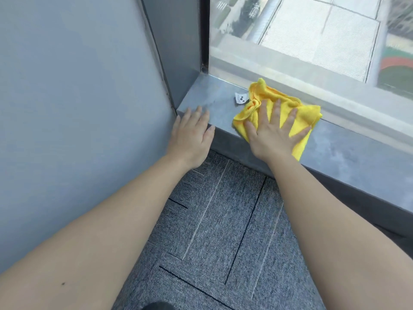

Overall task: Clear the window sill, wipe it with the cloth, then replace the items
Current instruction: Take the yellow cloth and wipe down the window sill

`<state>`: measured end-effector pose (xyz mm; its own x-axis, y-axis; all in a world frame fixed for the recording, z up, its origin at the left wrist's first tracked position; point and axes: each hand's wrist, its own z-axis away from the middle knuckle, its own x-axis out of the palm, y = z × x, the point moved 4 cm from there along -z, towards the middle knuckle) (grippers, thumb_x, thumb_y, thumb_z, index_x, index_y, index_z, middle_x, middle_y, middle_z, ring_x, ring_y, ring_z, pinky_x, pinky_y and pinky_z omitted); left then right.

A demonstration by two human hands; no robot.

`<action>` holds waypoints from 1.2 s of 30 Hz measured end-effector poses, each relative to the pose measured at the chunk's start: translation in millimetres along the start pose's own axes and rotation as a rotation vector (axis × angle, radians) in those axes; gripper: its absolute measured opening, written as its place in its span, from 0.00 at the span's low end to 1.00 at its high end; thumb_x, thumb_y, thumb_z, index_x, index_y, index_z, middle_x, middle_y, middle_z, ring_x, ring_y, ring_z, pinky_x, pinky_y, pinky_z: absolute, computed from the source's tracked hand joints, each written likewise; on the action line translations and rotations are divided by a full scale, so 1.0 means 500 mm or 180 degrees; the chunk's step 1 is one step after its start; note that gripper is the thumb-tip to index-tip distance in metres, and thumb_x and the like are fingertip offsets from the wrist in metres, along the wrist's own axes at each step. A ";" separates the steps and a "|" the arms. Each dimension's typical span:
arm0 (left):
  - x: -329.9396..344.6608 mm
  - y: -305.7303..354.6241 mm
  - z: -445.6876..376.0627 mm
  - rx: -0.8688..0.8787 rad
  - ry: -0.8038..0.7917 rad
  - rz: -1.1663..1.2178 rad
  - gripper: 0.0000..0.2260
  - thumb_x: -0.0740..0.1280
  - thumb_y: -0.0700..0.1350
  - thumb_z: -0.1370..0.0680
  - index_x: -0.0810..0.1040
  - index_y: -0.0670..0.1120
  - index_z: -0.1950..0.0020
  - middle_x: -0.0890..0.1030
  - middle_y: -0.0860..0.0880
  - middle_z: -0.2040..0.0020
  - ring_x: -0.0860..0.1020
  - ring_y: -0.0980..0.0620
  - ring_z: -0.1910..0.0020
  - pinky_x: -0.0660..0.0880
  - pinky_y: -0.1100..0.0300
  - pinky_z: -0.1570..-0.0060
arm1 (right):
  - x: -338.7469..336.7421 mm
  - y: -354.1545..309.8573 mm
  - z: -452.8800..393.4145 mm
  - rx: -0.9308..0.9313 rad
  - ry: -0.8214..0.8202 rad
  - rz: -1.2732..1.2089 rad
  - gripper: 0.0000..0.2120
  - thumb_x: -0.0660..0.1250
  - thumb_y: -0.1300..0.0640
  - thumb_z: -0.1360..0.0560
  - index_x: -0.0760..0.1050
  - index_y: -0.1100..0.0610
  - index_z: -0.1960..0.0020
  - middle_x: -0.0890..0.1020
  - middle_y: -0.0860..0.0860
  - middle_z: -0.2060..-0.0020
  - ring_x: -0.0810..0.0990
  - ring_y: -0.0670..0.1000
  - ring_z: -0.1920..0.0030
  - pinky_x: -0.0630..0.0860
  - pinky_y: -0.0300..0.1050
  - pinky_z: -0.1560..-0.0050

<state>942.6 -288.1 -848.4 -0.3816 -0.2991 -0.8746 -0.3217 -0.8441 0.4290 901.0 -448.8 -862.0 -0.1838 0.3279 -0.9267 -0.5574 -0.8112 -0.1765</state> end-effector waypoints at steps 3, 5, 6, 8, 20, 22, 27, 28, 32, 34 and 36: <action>0.002 -0.011 -0.002 -0.0027 -0.0156 -0.0079 0.21 0.47 0.48 0.19 0.53 0.46 0.26 0.51 0.47 0.22 0.46 0.49 0.23 0.40 0.51 0.26 | 0.001 -0.030 -0.018 0.0240 -0.0056 -0.0180 0.29 0.44 0.39 0.22 0.42 0.45 0.24 0.38 0.49 0.23 0.33 0.62 0.25 0.35 0.76 0.35; 0.003 -0.015 -0.002 -0.0008 -0.0177 -0.0159 0.21 0.47 0.47 0.19 0.54 0.47 0.26 0.51 0.47 0.22 0.46 0.49 0.23 0.39 0.50 0.26 | 0.005 -0.051 -0.021 0.0045 -0.0043 -0.0097 0.27 0.44 0.40 0.22 0.43 0.43 0.24 0.38 0.49 0.23 0.33 0.61 0.25 0.35 0.75 0.35; 0.003 -0.016 -0.002 0.0019 -0.0171 -0.0215 0.21 0.47 0.47 0.19 0.54 0.47 0.26 0.51 0.47 0.22 0.46 0.49 0.23 0.39 0.50 0.27 | 0.006 -0.058 -0.019 -0.0180 -0.0023 0.0003 0.26 0.44 0.41 0.21 0.44 0.43 0.25 0.39 0.48 0.23 0.34 0.60 0.24 0.35 0.74 0.34; 0.004 -0.013 -0.003 0.0042 -0.0162 -0.0255 0.21 0.47 0.47 0.19 0.55 0.46 0.26 0.52 0.46 0.22 0.46 0.48 0.23 0.40 0.49 0.26 | 0.007 -0.060 -0.012 -0.0674 0.0019 0.0220 0.25 0.44 0.42 0.21 0.46 0.42 0.25 0.40 0.47 0.23 0.35 0.57 0.24 0.36 0.71 0.32; 0.072 0.117 -0.012 0.0654 -0.0240 -0.0246 0.26 0.44 0.53 0.23 0.54 0.45 0.26 0.54 0.46 0.23 0.49 0.47 0.23 0.42 0.52 0.26 | 0.001 0.121 0.052 -0.0283 0.0167 0.0354 0.29 0.43 0.40 0.22 0.39 0.47 0.24 0.41 0.47 0.23 0.38 0.54 0.23 0.34 0.63 0.28; 0.080 0.133 -0.011 0.0786 -0.0283 -0.0270 0.29 0.43 0.54 0.27 0.55 0.45 0.26 0.54 0.46 0.23 0.50 0.47 0.24 0.43 0.52 0.26 | -0.001 0.140 0.055 0.0123 0.0207 0.0197 0.30 0.43 0.39 0.22 0.39 0.47 0.24 0.40 0.48 0.23 0.37 0.57 0.23 0.34 0.69 0.31; 0.087 0.142 -0.016 0.0979 -0.0290 -0.0263 0.30 0.42 0.55 0.27 0.56 0.45 0.27 0.56 0.46 0.23 0.51 0.48 0.24 0.44 0.54 0.26 | -0.009 0.138 0.022 0.0876 0.0252 -0.0196 0.31 0.44 0.39 0.22 0.41 0.49 0.24 0.39 0.50 0.23 0.36 0.62 0.25 0.36 0.75 0.34; 0.086 0.138 -0.017 0.0999 -0.0253 -0.0217 0.31 0.41 0.57 0.27 0.57 0.45 0.27 0.57 0.46 0.24 0.52 0.48 0.24 0.45 0.54 0.26 | -0.010 0.129 0.014 0.0969 0.0253 -0.0256 0.31 0.44 0.40 0.22 0.41 0.50 0.24 0.40 0.51 0.23 0.36 0.63 0.25 0.36 0.75 0.34; 0.080 0.129 -0.021 0.1044 -0.0158 -0.0027 0.37 0.38 0.59 0.31 0.56 0.42 0.27 0.59 0.43 0.25 0.56 0.47 0.25 0.48 0.55 0.27 | -0.007 0.084 -0.005 0.0864 0.0322 -0.0273 0.30 0.45 0.42 0.21 0.43 0.54 0.24 0.40 0.55 0.23 0.36 0.61 0.24 0.37 0.71 0.31; 0.076 0.134 -0.023 0.1016 -0.0100 0.0047 0.35 0.40 0.58 0.29 0.57 0.41 0.27 0.60 0.42 0.25 0.58 0.46 0.25 0.51 0.54 0.27 | -0.005 0.074 0.002 0.0370 0.0366 -0.0087 0.29 0.45 0.44 0.21 0.43 0.53 0.23 0.41 0.53 0.23 0.38 0.58 0.23 0.37 0.67 0.29; 0.074 0.146 -0.024 0.1015 -0.0045 0.0124 0.35 0.42 0.58 0.29 0.57 0.40 0.27 0.61 0.41 0.25 0.59 0.45 0.26 0.52 0.52 0.28 | -0.006 0.082 0.015 -0.0179 0.0358 0.0155 0.28 0.45 0.44 0.20 0.42 0.52 0.24 0.42 0.51 0.22 0.39 0.56 0.23 0.39 0.62 0.27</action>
<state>915.6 -366.1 -852.4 -0.4102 -0.3203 -0.8539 -0.5610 -0.6496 0.5131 872.4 -479.3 -864.1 -0.1158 0.2336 -0.9654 -0.5032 -0.8518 -0.1457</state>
